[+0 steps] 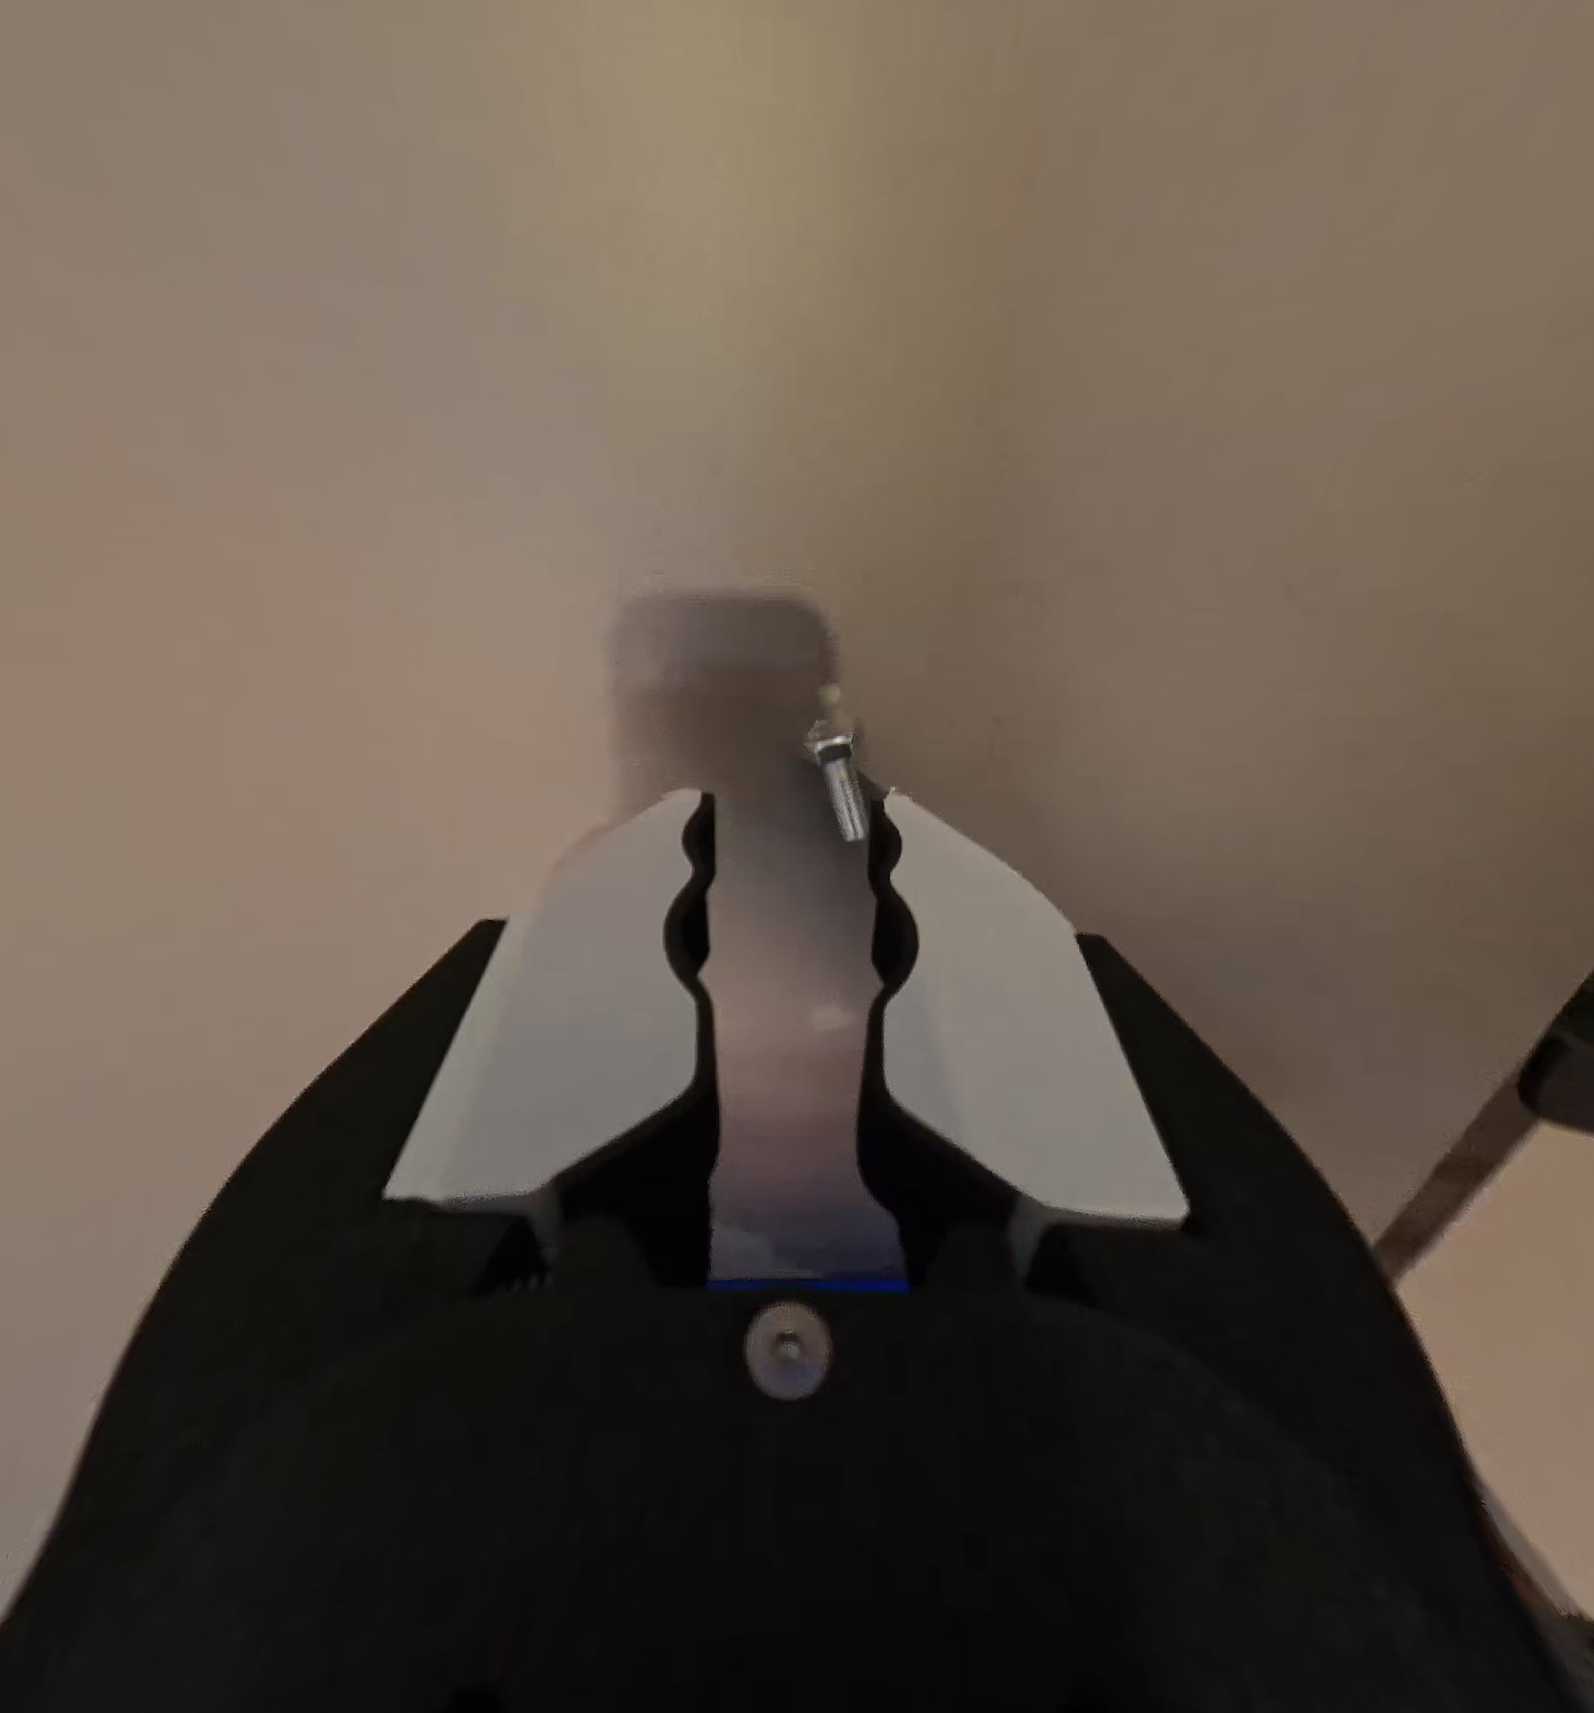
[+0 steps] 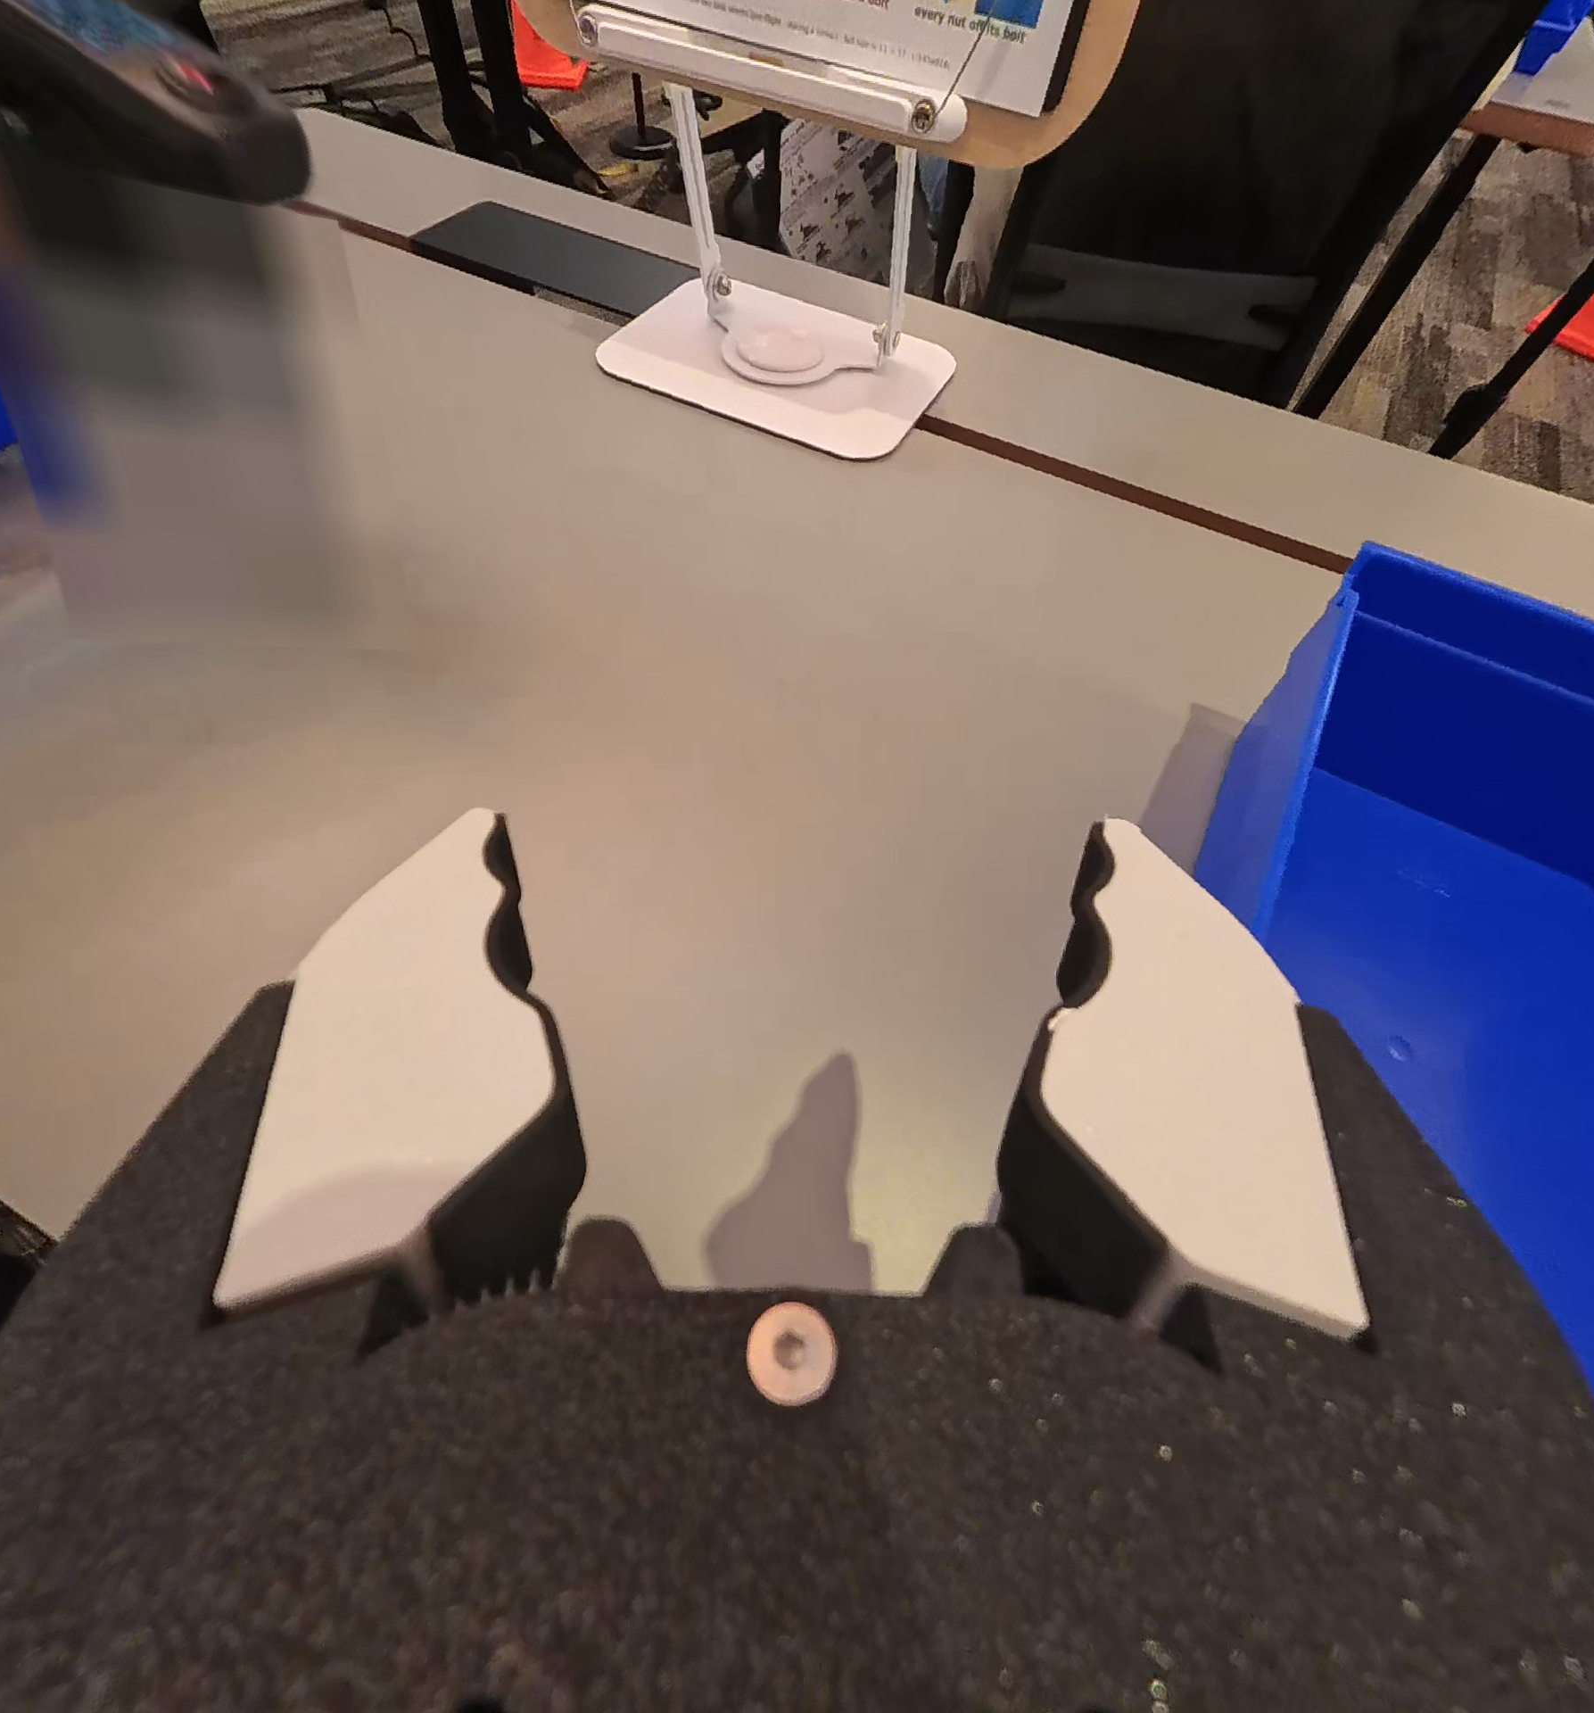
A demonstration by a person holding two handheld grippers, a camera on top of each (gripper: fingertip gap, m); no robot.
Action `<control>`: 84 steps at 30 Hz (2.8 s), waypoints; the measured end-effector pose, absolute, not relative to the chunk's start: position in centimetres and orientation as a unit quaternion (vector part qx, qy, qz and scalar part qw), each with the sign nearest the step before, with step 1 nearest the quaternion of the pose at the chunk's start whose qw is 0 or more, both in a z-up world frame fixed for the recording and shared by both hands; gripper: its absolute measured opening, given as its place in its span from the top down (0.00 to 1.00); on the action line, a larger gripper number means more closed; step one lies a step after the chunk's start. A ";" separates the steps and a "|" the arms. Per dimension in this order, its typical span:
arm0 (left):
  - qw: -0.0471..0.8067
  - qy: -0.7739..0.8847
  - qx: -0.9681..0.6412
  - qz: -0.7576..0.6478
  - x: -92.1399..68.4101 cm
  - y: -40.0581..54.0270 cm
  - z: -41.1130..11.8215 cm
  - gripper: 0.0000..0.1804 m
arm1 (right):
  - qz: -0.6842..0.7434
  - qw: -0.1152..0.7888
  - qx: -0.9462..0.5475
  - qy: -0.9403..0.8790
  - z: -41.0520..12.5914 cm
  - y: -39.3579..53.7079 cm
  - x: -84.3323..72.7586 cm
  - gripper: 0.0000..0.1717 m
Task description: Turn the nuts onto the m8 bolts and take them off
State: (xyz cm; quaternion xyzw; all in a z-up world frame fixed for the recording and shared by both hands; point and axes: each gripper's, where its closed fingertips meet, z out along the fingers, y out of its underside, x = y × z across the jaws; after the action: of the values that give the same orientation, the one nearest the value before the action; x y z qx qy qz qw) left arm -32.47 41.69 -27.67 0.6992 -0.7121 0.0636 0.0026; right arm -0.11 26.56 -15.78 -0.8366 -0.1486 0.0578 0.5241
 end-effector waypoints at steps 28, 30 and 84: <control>-0.146 -0.421 0.889 0.100 -60.4 37.0 -26.6 0.86 | 0.070 0.512 -0.834 -0.196 -15.6 29.5 -3.9 0.34; -0.138 -0.411 0.896 0.099 -60.5 37.3 -27.1 0.86 | 0.068 0.511 -0.835 -0.194 -15.6 29.4 -3.8 0.34; -0.280 -0.605 0.690 0.284 -20.2 37.7 -25.2 0.91 | 0.075 0.517 -0.834 -0.181 -15.9 27.5 -2.4 0.34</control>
State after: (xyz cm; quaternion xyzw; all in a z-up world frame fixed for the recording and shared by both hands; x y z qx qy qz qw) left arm -20.23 37.74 -25.17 0.6895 -0.6048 0.2838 -0.2796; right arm -2.38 27.49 -15.87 -0.8335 -0.1807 0.0747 0.5167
